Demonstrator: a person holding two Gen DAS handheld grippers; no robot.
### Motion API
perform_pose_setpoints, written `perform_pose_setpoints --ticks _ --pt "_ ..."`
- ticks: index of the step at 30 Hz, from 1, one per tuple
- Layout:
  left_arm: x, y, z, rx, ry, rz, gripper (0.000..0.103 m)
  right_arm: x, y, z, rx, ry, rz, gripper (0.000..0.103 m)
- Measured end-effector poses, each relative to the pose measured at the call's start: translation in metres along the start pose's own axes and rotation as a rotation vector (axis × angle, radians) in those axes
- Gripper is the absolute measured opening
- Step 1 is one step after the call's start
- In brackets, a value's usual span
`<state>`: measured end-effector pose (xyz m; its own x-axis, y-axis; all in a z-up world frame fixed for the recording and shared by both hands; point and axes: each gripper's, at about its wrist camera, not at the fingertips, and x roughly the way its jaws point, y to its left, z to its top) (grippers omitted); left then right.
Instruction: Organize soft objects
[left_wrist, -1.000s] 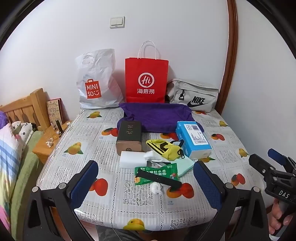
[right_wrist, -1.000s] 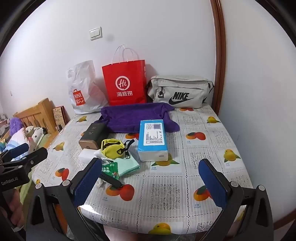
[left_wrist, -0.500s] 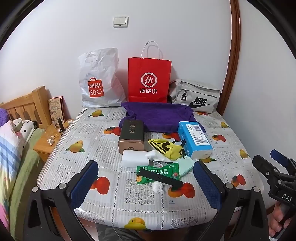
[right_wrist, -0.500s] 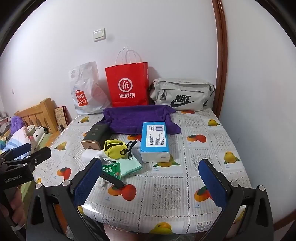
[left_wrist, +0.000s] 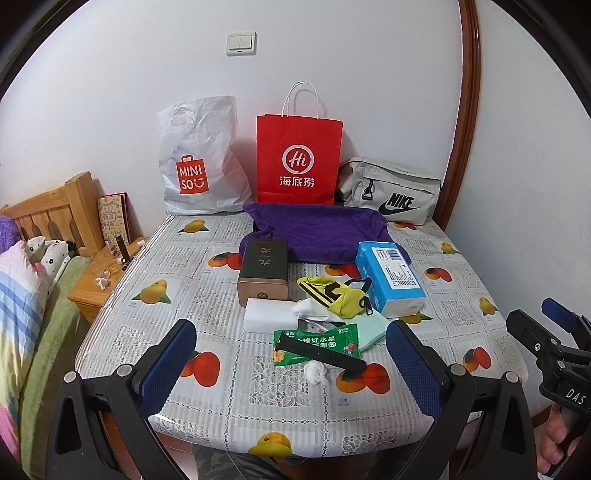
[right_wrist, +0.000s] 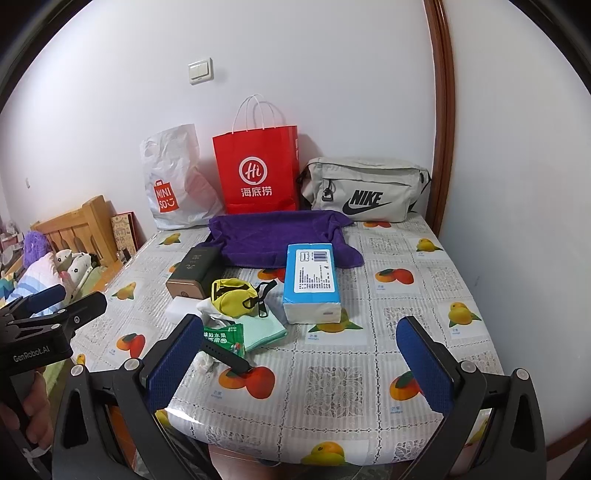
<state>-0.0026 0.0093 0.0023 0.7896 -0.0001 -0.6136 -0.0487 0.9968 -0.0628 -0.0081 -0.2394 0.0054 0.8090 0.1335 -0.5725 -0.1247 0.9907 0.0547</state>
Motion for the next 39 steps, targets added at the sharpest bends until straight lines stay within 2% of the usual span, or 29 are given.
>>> perform_pose_setpoints --ticks 39 --pt "-0.0023 0.0020 -0.0002 0.000 -0.005 0.008 0.103 -0.0076 0.0041 -0.0003 -0.002 -0.018 0.007 0.103"
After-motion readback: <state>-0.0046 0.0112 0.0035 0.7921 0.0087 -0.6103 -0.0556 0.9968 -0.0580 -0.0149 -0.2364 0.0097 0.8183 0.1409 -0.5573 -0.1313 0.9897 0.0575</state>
